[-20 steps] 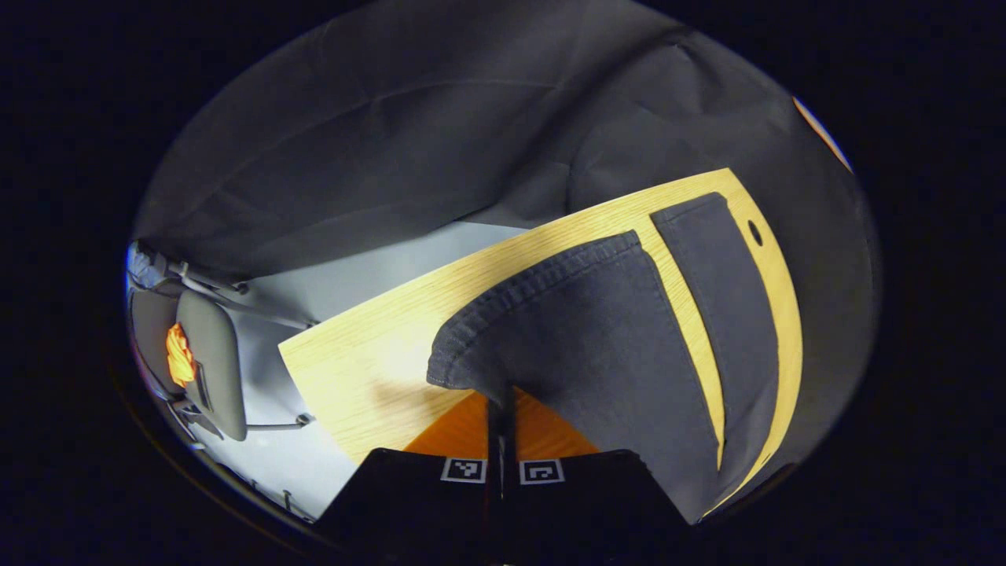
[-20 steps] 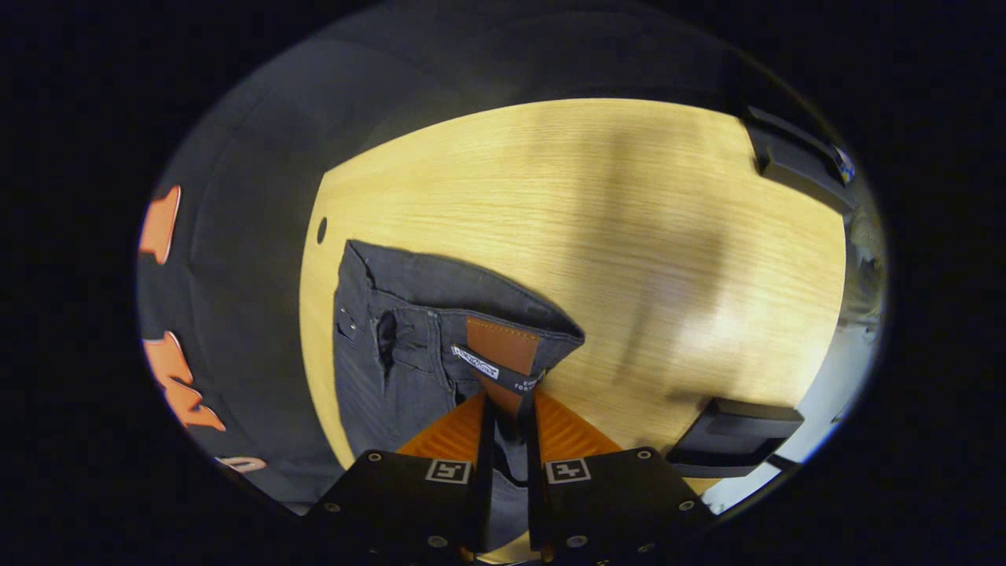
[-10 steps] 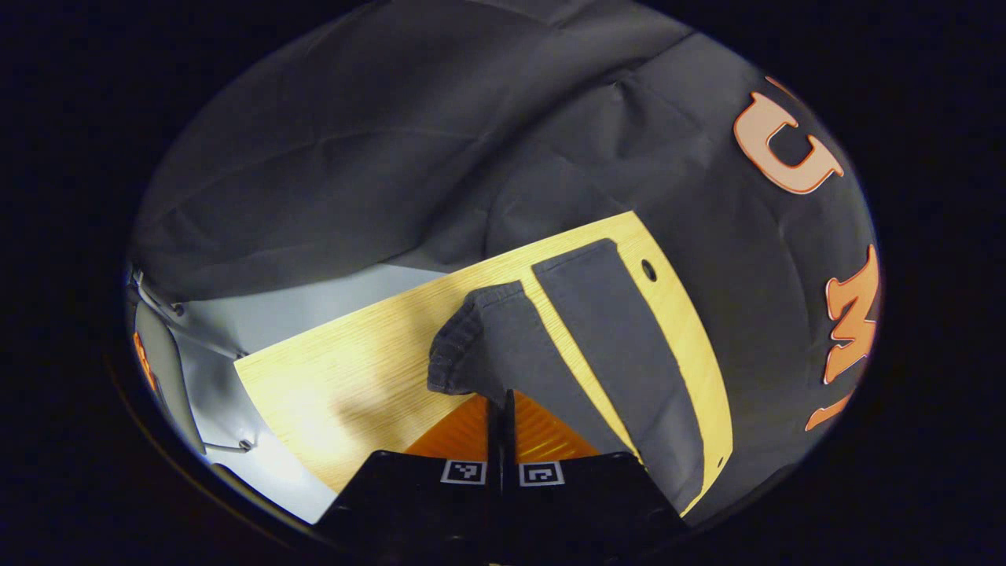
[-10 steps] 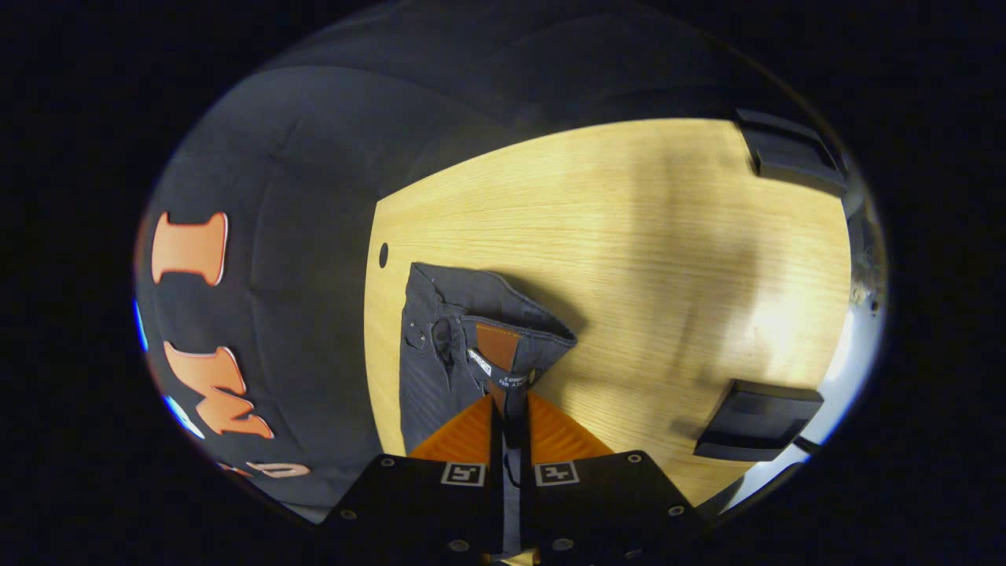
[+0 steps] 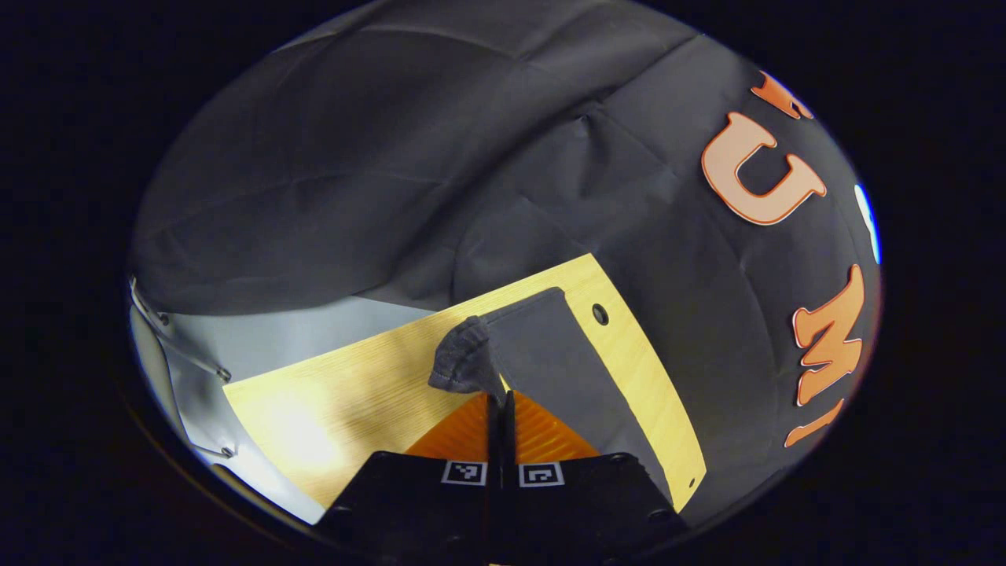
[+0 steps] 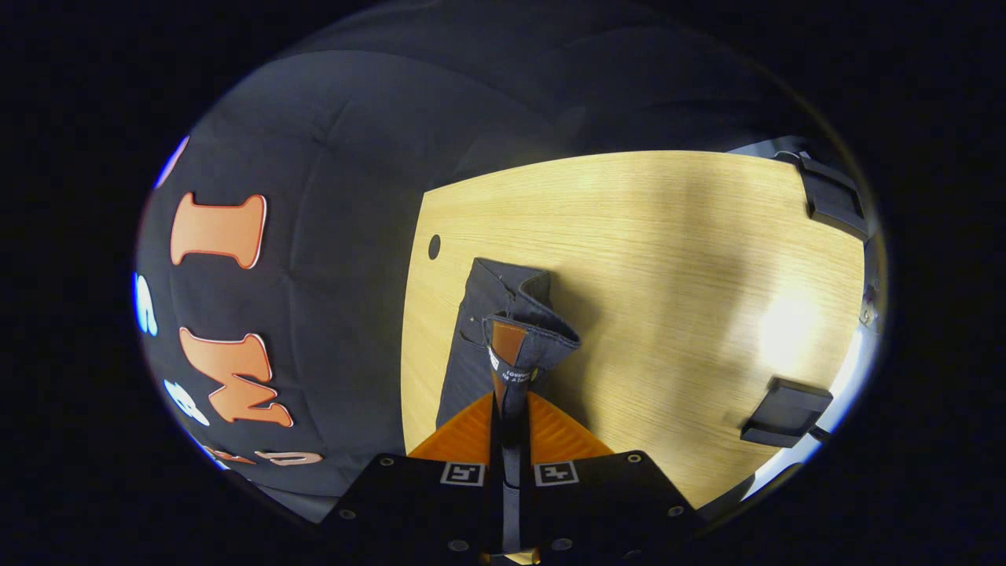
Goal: Grasp the waist and the cuffs of the jeans and fold them to make the two legs overlap; first hold the waist and fold one-third of the jeans toward the cuffs, then hold the cuffs and fold the remaining one-third in the same direction to finish folding.
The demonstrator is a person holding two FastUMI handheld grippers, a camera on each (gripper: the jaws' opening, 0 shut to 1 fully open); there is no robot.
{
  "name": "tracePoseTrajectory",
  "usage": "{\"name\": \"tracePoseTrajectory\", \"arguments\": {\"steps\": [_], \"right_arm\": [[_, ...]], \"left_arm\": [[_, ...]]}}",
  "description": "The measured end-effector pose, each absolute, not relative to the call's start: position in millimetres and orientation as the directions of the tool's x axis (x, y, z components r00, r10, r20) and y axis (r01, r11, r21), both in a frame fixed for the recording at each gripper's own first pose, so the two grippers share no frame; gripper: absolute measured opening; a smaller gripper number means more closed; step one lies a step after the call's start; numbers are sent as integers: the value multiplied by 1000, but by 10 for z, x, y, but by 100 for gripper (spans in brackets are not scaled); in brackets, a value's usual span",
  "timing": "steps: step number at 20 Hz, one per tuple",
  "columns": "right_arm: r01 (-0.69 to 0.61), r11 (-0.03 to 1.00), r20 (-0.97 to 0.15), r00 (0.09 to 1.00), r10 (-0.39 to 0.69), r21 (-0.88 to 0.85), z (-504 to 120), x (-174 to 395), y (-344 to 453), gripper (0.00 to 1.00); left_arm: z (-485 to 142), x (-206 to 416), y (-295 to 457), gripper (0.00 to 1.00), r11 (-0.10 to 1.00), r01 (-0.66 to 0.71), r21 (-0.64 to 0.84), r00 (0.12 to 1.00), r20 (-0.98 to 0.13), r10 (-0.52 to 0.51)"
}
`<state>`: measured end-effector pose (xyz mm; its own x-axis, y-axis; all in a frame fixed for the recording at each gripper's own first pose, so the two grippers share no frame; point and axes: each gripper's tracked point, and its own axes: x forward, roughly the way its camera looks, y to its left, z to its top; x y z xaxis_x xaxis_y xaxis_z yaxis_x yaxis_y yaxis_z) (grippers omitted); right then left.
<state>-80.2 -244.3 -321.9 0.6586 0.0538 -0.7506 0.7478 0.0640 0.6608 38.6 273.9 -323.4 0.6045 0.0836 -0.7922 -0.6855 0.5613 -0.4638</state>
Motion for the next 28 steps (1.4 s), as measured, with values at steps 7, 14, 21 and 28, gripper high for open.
{"name": "tracePoseTrajectory", "arguments": {"steps": [7, 14, 21, 28], "right_arm": [[782, 1, -782, 623, 20, 623, -3089, -652, -2464, 9], [824, -62, -826, 561, -44, 563, -3050, -455, -2508, 9], [835, -64, -837, 547, -10, 546, -3149, -67, -2601, 9], [857, -41, -855, 515, 54, 514, -3520, 428, -2669, 9]], "left_arm": [[-3424, 1015, 2921, 1, 616, -657, -435, 579, -814, 43], [-3672, 1762, 2889, 0, 707, -560, -432, 569, -821, -50], [-3594, 2205, 2846, 0, 805, -483, -344, 548, -836, -29], [-3982, 2537, 2765, 0, 845, -479, -236, 477, -879, 25]]}}
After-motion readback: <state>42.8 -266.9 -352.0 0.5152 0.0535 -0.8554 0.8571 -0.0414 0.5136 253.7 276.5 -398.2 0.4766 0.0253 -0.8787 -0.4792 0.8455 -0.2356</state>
